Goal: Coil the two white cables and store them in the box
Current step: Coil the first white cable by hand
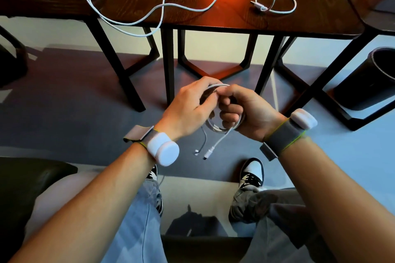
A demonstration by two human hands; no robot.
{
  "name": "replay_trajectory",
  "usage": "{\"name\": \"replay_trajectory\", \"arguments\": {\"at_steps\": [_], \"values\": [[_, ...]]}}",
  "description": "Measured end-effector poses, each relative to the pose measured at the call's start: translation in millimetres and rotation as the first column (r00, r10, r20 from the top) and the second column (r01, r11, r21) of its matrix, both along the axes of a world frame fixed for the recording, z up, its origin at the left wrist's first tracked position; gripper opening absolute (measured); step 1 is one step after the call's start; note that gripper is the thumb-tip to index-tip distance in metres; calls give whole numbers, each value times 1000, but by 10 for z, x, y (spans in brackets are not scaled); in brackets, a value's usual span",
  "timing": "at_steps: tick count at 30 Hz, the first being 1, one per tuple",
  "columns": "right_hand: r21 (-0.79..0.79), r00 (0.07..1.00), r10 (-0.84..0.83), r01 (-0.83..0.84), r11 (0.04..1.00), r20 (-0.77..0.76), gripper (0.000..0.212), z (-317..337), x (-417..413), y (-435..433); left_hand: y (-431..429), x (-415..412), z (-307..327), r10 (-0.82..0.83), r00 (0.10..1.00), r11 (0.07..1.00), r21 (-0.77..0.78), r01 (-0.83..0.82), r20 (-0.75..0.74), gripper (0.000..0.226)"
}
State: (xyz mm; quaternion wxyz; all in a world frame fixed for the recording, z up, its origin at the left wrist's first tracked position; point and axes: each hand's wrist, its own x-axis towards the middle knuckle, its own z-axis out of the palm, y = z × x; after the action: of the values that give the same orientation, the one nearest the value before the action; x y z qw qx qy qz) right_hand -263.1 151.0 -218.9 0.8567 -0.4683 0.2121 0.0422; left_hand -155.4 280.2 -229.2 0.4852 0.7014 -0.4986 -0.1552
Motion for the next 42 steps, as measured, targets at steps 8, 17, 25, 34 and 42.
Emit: {"name": "replay_trajectory", "arguments": {"at_steps": [8, 17, 25, 34, 42], "values": [[-514, 994, -85, 37, 857, -71, 8, -154, 57, 99, 35, 65, -54, 82, 963, 918, 357, -174, 258, 24], [-948, 952, 11, -305, 89, -305, 21, -349, 38, 42, 0, 21, -119, -6, 983, 838, 538, -96, 184, 18], [-945, 992, -13, -119, 304, -129, 23, -338, 35, 93, 24, 59, -186, 42, 906, 774, 560, -296, 421, 18], [-958, 989, 13, -144, 247, -145, 33, -267, 56, 124, 10, 15, -191, 18, 899, 808, 524, -271, 437, 21], [-977, 983, -148, -81, 198, -112, 19, -301, 80, 21, -62, -55, -80, 181, 929, 939, 337, -65, -324, 13]]}}
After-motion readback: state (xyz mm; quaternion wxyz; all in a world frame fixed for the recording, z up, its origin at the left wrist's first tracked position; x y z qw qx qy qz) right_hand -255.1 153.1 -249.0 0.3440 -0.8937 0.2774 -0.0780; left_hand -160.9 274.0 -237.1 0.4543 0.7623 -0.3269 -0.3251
